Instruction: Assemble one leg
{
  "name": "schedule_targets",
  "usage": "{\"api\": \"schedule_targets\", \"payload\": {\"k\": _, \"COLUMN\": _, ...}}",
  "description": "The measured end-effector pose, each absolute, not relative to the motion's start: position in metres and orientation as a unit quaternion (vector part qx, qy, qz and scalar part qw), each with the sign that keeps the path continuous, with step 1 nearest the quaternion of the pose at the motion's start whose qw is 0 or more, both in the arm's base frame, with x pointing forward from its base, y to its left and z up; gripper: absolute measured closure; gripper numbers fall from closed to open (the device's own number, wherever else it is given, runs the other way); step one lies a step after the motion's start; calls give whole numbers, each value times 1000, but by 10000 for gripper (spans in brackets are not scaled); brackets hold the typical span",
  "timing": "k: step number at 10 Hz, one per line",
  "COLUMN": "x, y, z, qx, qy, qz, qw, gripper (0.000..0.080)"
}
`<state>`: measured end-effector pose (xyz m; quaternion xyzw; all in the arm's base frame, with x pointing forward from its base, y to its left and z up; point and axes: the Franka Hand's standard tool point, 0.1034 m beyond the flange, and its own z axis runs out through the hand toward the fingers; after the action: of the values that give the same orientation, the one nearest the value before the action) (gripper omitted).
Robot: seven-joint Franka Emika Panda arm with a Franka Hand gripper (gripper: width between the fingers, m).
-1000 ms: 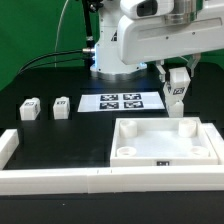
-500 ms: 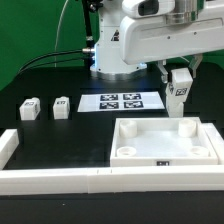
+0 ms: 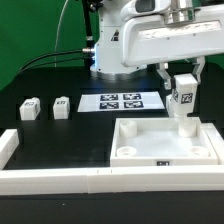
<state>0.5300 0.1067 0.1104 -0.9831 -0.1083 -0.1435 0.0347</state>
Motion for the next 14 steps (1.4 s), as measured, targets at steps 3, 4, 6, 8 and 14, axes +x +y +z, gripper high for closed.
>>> {"api": "schedule_targets", "payload": {"k": 3, "x": 553, "y": 118, "z": 117, "qx": -981, "qy": -116, "qz": -150, "qw": 38, "gripper": 506}}
{"api": "schedule_targets", "payload": {"k": 4, "x": 562, "y": 118, "z": 119, "qx": -981, "qy": -122, "qz": -148, "qw": 38, "gripper": 506}}
{"api": "schedule_targets", "payload": {"k": 6, "x": 569, "y": 118, "z": 120, "qx": -978, "qy": -127, "qz": -161, "qw": 37, "gripper": 506}}
{"api": "schedule_targets", "payload": {"k": 8, "x": 567, "y": 117, "z": 118, "qx": -976, "qy": -127, "qz": -172, "qw": 37, "gripper": 506}}
{"api": "schedule_targets", "payload": {"k": 14, "x": 596, "y": 121, "z": 121, "qx": -976, "qy": -138, "qz": -167, "qw": 39, "gripper": 506}}
